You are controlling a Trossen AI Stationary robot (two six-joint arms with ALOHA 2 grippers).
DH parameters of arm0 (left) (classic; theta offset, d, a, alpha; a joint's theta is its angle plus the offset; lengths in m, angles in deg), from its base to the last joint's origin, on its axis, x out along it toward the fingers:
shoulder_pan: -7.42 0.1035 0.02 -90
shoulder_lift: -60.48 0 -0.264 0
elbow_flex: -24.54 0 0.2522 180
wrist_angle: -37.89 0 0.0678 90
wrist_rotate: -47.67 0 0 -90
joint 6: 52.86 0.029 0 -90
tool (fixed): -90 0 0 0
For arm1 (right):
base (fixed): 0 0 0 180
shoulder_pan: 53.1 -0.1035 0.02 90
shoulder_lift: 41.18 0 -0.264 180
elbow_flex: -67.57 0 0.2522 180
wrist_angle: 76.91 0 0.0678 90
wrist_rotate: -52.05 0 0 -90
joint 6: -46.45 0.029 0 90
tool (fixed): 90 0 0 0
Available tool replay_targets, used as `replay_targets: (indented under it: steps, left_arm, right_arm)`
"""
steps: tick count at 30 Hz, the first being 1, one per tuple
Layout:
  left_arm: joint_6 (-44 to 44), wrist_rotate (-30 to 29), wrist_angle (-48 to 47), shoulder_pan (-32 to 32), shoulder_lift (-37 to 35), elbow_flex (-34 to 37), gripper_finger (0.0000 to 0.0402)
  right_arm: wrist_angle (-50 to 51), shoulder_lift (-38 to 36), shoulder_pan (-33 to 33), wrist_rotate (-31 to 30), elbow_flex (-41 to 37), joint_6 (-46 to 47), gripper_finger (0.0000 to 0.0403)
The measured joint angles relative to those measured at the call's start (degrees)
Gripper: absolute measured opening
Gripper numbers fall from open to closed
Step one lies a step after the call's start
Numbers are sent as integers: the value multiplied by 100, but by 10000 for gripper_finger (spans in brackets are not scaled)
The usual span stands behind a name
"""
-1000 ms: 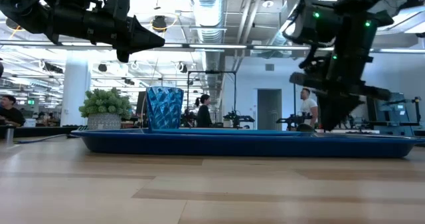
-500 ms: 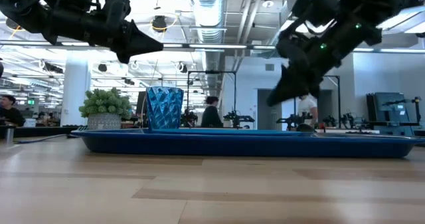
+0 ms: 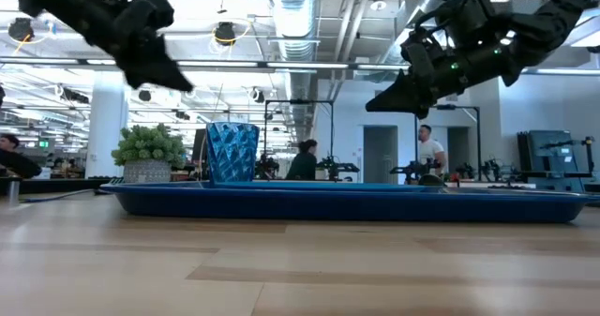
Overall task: Pick and place plate/cup/fork/spoon on tray
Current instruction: Put the blue fork on the blue tray to the left of the black spoon
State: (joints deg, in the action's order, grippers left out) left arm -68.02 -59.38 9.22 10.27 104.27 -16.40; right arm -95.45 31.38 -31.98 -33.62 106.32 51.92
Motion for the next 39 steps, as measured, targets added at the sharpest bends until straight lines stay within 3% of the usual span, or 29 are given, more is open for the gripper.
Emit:
replay_targets:
  steps: [7,13,17,21,27,39]
  left_arm:
    - [-2426,-317,-2302,-984,125,-569,0]
    - [-5114,-287,-3940,-1359,166,-640,4]
    - [-5801,-440,-4370,-1346,314,-635,32]
    - [-5810,-669,-4456,-1020,496,-636,76]
    - [-4950,-226,-4447,-138,1000,-632,125]
    - [-3034,693,-3992,1389,1837,-630,137]
  right_arm:
    - [102,3,127,183,0,-173,9]
    - [208,7,103,184,0,-254,10]
    - [204,8,40,181,0,-290,10]
    - [197,9,11,184,0,-305,10]
    - [140,9,-15,184,0,-360,10]
    - [67,11,-26,200,2,-402,10]
